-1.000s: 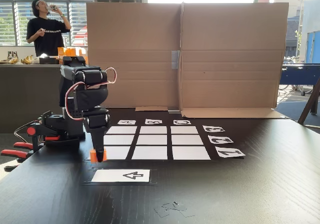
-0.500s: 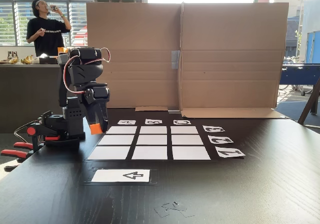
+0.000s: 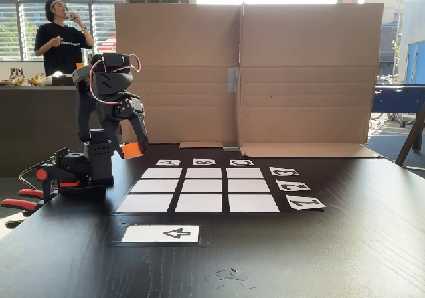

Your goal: Pick up the round, orange token and place it in the grid on square A2.

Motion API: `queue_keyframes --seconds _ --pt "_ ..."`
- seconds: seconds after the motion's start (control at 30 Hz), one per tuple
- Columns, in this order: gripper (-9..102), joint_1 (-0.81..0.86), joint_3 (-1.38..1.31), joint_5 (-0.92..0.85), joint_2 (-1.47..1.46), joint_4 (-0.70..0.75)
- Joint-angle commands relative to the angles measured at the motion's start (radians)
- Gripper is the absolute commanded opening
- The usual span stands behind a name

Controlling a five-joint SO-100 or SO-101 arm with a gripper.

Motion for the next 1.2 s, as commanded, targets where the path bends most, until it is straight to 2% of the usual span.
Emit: queue_keyframes --seconds 0.0,0.2,0.43,0.9,1.17 --pt "-1 -0.026 0.012 -0.037 0.08 0.017" --pt "-1 -0.13 0.1 -0.107 0.227 0.029" --pt "-1 -0.347 0.198 -0.143 0.373 0.049" --pt "-1 -0.684 0.35 -0.158 0.359 0.052" --pt "-1 -0.718 0.417 -0.284 0.298 0.037"
